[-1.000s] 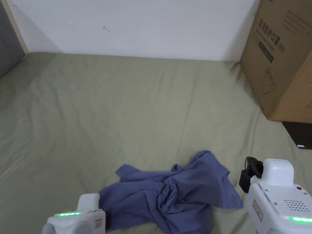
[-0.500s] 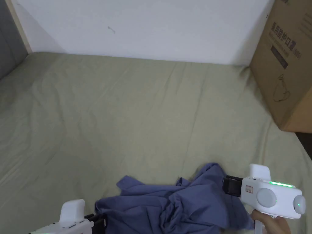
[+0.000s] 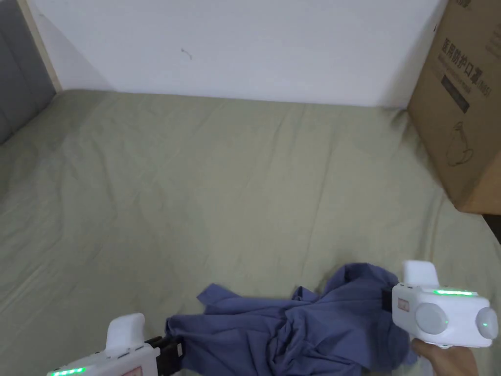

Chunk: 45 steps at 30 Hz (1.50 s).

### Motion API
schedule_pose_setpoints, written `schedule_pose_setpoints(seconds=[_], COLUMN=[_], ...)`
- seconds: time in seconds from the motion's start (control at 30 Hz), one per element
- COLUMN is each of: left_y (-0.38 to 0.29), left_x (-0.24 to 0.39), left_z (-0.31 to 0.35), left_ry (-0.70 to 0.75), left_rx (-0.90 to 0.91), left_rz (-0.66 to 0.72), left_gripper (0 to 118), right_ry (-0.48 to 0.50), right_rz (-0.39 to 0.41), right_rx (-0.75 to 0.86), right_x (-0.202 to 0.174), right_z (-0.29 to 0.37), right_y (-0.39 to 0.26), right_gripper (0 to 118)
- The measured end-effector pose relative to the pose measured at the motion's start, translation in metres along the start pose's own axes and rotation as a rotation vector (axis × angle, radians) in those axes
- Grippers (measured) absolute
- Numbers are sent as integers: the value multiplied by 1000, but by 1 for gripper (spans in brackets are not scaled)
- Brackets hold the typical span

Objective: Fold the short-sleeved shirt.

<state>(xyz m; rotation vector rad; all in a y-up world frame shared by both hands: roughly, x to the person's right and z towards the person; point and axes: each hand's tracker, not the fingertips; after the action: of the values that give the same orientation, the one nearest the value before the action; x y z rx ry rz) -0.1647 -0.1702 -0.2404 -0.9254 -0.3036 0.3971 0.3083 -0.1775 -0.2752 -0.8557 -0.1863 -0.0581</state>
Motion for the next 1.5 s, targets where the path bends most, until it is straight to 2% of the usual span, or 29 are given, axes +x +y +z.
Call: schedule_pose_setpoints(seconds=[0.23, 0.4, 0.5, 0.73, 0.93, 1.17, 1.27, 1.37, 1.5], left_y=[78, 169, 223, 331, 400, 424, 407, 380, 327], left_x=[15, 31, 43, 71, 82, 60, 43, 20, -12], left_z=[26, 53, 70, 96, 101, 78, 60, 43, 31], left_ry=[-100, -89, -47, 43, 135, 245, 288, 299, 300], left_rx=[156, 316, 397, 525, 600, 584, 554, 505, 434], left_rz=[23, -27, -66, -144, -207, -244, -264, -247, -212], left_gripper=[4, 4, 4, 4, 4, 4, 4, 4, 4], right_ry=[19, -5, -8, -51, -88, -110, -110, -87, -63], right_rz=[32, 42, 8, 7, 24, 47, 46, 12, -17], right_rx=[241, 408, 476, 579, 633, 616, 582, 524, 436], right_x=[10, 14, 16, 29, 31, 27, 22, 18, 13], right_z=[98, 152, 173, 178, 166, 133, 111, 91, 72], right_y=[59, 116, 152, 232, 277, 278, 259, 231, 173], right_gripper=[3, 3, 3, 3, 3, 3, 3, 3, 3])
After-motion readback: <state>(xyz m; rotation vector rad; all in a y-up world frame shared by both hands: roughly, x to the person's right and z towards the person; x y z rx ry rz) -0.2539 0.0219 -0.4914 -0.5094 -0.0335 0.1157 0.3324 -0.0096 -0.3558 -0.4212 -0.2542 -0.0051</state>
